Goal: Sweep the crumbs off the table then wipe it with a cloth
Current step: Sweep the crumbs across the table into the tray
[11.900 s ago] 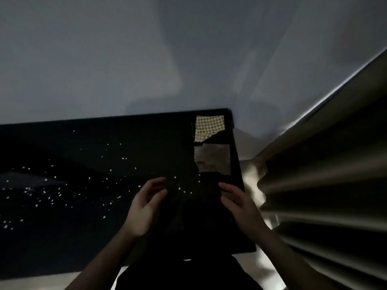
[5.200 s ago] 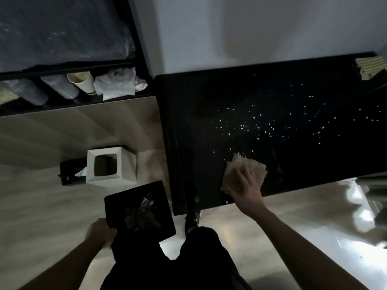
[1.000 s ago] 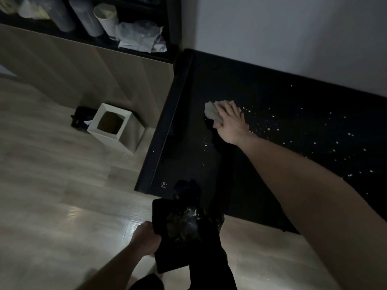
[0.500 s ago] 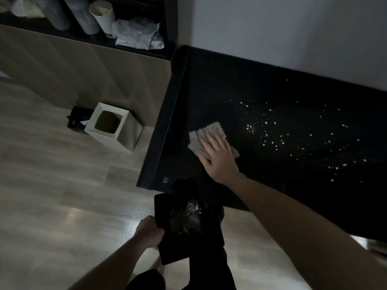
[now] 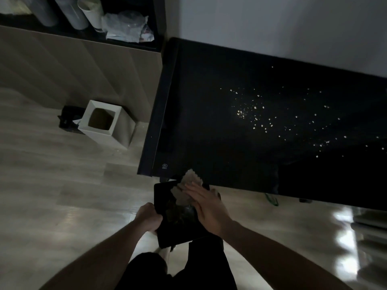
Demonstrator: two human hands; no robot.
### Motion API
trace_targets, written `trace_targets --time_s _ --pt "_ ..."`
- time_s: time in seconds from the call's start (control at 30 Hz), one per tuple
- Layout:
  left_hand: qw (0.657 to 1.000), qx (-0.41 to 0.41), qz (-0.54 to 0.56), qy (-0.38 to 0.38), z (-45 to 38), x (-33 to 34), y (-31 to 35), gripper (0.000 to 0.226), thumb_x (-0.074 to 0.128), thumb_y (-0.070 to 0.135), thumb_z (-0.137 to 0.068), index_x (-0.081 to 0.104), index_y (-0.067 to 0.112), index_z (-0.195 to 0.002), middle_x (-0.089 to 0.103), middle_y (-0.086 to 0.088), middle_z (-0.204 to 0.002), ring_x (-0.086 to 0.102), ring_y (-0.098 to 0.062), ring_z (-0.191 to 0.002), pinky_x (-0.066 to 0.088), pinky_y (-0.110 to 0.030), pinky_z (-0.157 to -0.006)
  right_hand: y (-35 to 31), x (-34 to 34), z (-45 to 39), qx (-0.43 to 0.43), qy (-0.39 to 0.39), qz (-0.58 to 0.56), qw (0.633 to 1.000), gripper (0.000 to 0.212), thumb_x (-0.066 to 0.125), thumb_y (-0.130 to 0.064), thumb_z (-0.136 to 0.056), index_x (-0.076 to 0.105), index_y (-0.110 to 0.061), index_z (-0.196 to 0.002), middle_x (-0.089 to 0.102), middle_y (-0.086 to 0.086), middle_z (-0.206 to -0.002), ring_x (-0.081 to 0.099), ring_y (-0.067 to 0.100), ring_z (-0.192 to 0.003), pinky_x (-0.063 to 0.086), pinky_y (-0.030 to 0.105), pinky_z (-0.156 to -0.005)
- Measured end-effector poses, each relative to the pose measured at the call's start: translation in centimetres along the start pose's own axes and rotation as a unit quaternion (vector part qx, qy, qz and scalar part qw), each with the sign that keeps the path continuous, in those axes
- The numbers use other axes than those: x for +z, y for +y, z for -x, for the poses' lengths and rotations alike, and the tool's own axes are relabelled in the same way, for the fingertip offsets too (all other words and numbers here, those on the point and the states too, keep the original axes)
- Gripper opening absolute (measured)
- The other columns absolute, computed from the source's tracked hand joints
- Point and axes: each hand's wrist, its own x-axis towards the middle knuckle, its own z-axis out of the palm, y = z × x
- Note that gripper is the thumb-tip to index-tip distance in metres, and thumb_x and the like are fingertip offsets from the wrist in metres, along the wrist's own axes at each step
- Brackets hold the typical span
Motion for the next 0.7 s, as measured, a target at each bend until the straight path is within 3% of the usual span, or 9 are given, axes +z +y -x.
trace_targets --time_s 0.1,0.23,0.43,0.57,0.7 --pt "1.0 -0.002 -0.016 0.002 0.8 -0.1 0.5 0.019 0.053 0.012 -0.068 0.061 0.004 -0.084 0.072 -0.016 -0.085 0.075 -0.037 -0.086 0.064 -0.037 -0.072 -0.6 -0.6 0.3 0.031 0.007 -0.081 0.996 0.046 0.05 -0.008 -0.105 0.053 -0.018 -0.15 0.037 -0.019 -0.154 0.025 -0.019 -0.142 0.02 0.006 -0.118" --pt "1.0 -0.007 -0.022 -0.01 0.7 -0.2 0.8 0.023 0.05 0.016 -0.065 0.061 0.006 -0.082 0.073 -0.016 -0.086 0.074 -0.033 -0.083 0.062 -0.034 -0.068 1.4 -4.4 -3.4 0.073 0.114 -0.101 0.986 0.047 0.052 -0.014 -0.106 0.05 -0.027 -0.151 0.047 -0.015 -0.156 0.042 0.002 -0.146 0.035 0.029 -0.122" --pt "1.0 -0.009 0.002 -0.013 0.1 0.2 1.6 0.03 0.05 0.014 -0.062 0.064 0.001 -0.084 0.07 -0.014 -0.08 0.072 -0.032 -0.074 0.062 -0.035 -0.06 6.9 -13.8 -12.3 0.116 0.211 -0.09 0.966 0.045 0.046 -0.017 -0.107 0.049 -0.022 -0.152 0.055 -0.007 -0.152 0.052 0.009 -0.139 0.042 0.035 -0.118" --pt "1.0 -0.018 0.008 -0.005 -0.5 0.6 2.2 0.033 0.049 0.015 -0.06 0.066 0.002 -0.086 0.075 -0.018 -0.085 0.075 -0.034 -0.079 0.063 -0.036 -0.064 12.2 -18.6 -18.0 0.156 0.251 -0.017 0.955 0.046 0.045 -0.019 -0.106 0.048 -0.02 -0.152 0.053 -0.003 -0.153 0.047 0.01 -0.141 0.036 0.038 -0.122" --pt "1.0 -0.016 0.001 0.008 -0.6 1.1 2.6 0.013 0.056 0.014 -0.071 0.063 0.009 -0.081 0.071 -0.008 -0.079 0.073 -0.029 -0.082 0.048 -0.025 -0.055 16.4 -22.1 -22.9 0.2 0.252 0.03 0.946 0.047 0.042 -0.027 -0.108 0.045 -0.017 -0.154 0.046 0.005 -0.16 0.038 0.022 -0.15 0.029 0.045 -0.126"
